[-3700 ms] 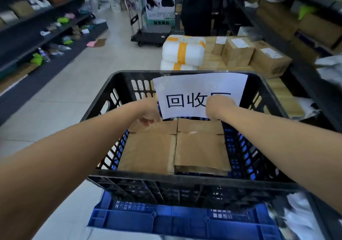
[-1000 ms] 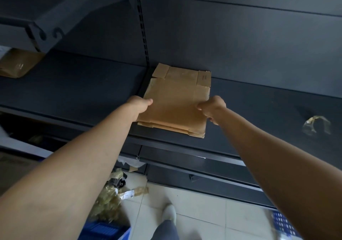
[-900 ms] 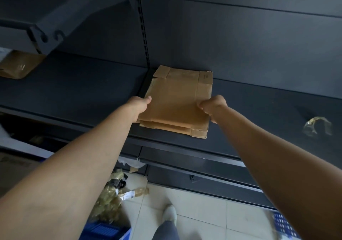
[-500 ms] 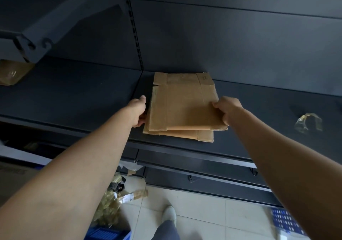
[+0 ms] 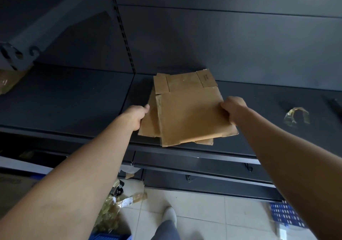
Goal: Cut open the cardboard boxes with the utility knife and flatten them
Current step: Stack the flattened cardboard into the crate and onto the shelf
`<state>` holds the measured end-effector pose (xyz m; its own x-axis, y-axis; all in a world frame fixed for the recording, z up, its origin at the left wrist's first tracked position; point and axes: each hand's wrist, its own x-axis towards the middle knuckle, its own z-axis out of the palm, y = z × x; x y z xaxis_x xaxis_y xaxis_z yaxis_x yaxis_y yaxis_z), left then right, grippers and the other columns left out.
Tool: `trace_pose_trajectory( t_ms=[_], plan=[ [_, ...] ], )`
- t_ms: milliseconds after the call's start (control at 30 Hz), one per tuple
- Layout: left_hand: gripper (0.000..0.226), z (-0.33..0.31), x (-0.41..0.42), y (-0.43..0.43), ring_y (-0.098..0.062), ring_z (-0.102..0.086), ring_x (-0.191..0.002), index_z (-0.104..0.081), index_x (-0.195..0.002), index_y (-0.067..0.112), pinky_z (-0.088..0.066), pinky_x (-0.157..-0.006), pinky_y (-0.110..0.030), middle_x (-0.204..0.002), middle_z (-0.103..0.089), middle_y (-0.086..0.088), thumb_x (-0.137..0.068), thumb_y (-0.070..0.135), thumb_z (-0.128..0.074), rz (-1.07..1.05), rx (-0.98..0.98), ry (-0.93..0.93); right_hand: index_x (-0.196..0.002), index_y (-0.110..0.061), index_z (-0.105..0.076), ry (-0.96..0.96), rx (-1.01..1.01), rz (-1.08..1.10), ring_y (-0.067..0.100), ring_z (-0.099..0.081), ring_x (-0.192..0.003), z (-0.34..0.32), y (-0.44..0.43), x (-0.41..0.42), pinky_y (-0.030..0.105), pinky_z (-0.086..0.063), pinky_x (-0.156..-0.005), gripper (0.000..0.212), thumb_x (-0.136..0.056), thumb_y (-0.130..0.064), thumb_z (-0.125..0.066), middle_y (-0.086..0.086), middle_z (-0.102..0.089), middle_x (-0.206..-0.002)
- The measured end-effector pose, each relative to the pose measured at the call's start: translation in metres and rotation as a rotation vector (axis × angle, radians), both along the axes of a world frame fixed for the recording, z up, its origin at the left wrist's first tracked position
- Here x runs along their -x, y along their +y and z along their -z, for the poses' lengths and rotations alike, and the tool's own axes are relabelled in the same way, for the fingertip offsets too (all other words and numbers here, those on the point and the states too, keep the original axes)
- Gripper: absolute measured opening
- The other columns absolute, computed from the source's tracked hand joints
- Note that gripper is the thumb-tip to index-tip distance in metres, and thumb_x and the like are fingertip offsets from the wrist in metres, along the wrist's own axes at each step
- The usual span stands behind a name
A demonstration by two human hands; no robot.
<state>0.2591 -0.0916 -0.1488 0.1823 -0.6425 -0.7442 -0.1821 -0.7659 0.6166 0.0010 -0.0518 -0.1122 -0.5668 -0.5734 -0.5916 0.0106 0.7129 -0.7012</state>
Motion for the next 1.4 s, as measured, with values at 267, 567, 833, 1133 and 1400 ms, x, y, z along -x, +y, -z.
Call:
trace_pose_trajectory(
  t_ms=[267,567,833,1133,1400],
  plan=[
    [0.040,-0.011,-0.012,0.003,-0.032,-0.056,-0.115,-0.049,-0.133,0.000,-0.047,-0.083,-0.035,-0.128,-0.056,-0.017,-0.099,0.020,-0.045,-0.010,0.228,-0.370,-0.109,-0.001,-0.054,0.238,0.042,0.060,0.027,-0.058,-0.089,-0.010,0.012,0.021,0.031,-0.045,-0.075,0.025,-0.091,-0.015,-0.045,0.010,-0.059,-0.098],
    [0.039,-0.036,0.013,0.084,-0.034,-0.051,-0.120,-0.047,-0.135,-0.001,-0.042,-0.095,-0.036,-0.134,-0.052,-0.019,-0.103,0.020,-0.038,-0.194,0.366,-0.359,-0.142,-0.015,-0.042,0.226,0.166,-0.054,0.030,-0.054,-0.114,-0.029,0.067,0.030,0.034,-0.042,-0.087,0.051,-0.092,-0.011,-0.038,0.009,-0.055,-0.132],
    [0.029,-0.075,0.040,0.218,-0.027,-0.050,-0.110,-0.058,-0.112,0.007,-0.036,-0.097,-0.028,-0.112,-0.058,-0.011,-0.103,0.023,-0.036,-0.418,0.510,-0.296,-0.104,-0.018,-0.055,0.187,0.380,-0.184,0.023,-0.053,-0.085,-0.074,0.156,0.057,0.030,-0.040,-0.072,0.022,-0.088,-0.016,-0.041,0.001,-0.057,-0.095],
    [0.038,-0.170,-0.001,0.369,-0.028,-0.049,-0.117,-0.049,-0.132,0.001,-0.037,-0.095,-0.030,-0.134,-0.051,-0.013,-0.104,0.021,-0.034,-0.719,0.651,-0.452,-0.094,-0.012,-0.050,0.013,0.573,-0.423,0.016,-0.047,-0.072,-0.147,0.228,-0.006,0.027,-0.038,-0.065,0.017,-0.094,-0.028,-0.046,-0.003,-0.049,-0.078],
    [0.036,-0.226,-0.114,0.533,-0.035,-0.051,-0.117,-0.052,-0.128,0.000,-0.041,-0.096,-0.041,-0.130,-0.054,-0.018,-0.104,0.019,-0.034,-1.008,0.570,-0.694,-0.068,-0.019,-0.043,-0.129,0.646,-0.733,0.020,-0.051,-0.077,-0.194,0.303,-0.169,0.030,-0.040,-0.073,0.029,-0.095,-0.027,-0.050,-0.004,-0.047,-0.073]
  ],
)
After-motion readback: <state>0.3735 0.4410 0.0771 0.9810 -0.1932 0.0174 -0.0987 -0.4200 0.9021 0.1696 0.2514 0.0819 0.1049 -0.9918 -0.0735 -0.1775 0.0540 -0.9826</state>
